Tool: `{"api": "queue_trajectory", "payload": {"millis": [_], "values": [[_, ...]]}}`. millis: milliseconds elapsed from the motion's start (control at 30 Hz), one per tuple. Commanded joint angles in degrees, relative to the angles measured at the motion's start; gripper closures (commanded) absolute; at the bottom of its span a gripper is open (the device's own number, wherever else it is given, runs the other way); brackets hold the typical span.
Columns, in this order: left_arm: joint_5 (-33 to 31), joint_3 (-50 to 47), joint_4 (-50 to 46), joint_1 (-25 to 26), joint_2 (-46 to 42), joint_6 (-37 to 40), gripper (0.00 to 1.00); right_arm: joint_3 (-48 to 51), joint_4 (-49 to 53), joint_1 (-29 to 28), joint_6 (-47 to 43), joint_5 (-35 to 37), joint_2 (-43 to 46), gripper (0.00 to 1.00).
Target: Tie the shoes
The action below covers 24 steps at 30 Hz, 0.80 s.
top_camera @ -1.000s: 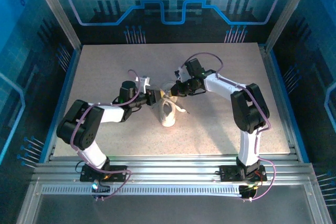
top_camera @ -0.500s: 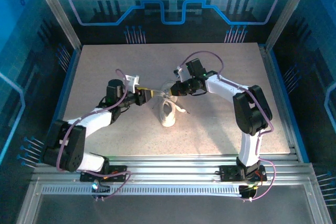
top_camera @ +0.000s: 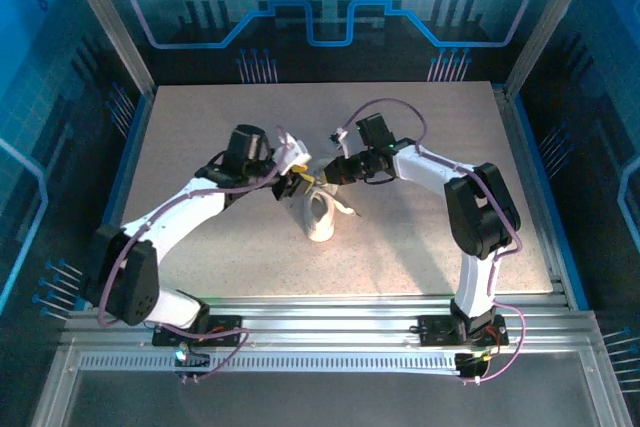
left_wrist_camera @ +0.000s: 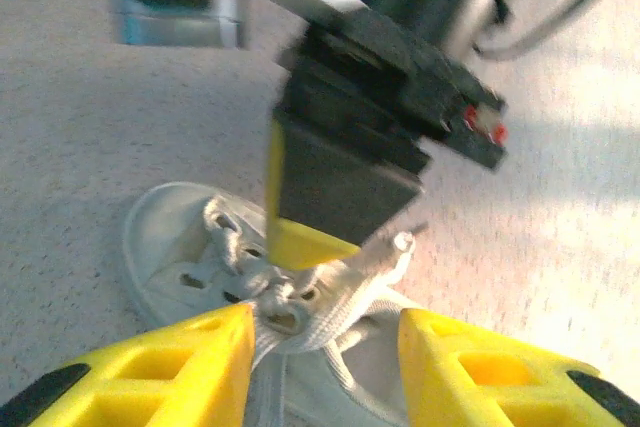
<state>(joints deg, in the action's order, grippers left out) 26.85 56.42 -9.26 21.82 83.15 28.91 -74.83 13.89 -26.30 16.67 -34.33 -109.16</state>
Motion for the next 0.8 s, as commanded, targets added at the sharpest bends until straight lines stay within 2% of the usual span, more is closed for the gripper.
{"api": "queue_trajectory", "payload": {"millis": [0, 167, 400, 500, 567, 667, 767], "values": [[-3.57, 3.78, -9.76, 1.80, 4.58, 14.98, 0.57, 1.69, -4.62, 1.61, 0.71, -4.51, 1.53, 1.00], [-7.75, 9.46, -12.77, 3.81, 10.63, 19.34, 0.57, 2.12, -4.62, 2.13, -0.25, -4.52, 1.50, 1.00], [-8.30, 12.96, -14.03, 4.09, 15.53, 21.45, 0.56, 2.32, -5.34, 2.88, -0.61, -5.31, 1.57, 1.00], [-8.48, 13.44, -14.06, 4.41, 16.18, 21.97, 0.59, 2.32, -5.10, 2.95, -0.77, -5.27, 1.43, 1.00], [-8.48, 13.81, -14.55, 4.59, 16.44, 22.31, 0.66, 2.32, -5.01, 3.02, -0.85, -5.45, 1.25, 1.00], [-8.31, 14.50, -15.86, 4.72, 16.78, 22.53, 0.85, 2.40, -5.10, 3.02, -0.68, -5.58, 1.06, 1.00], [-8.04, 14.03, -16.26, 4.72, 16.31, 22.54, 0.99, 2.58, -5.41, 3.01, -0.66, -5.75, 1.15, 1.00]]}}
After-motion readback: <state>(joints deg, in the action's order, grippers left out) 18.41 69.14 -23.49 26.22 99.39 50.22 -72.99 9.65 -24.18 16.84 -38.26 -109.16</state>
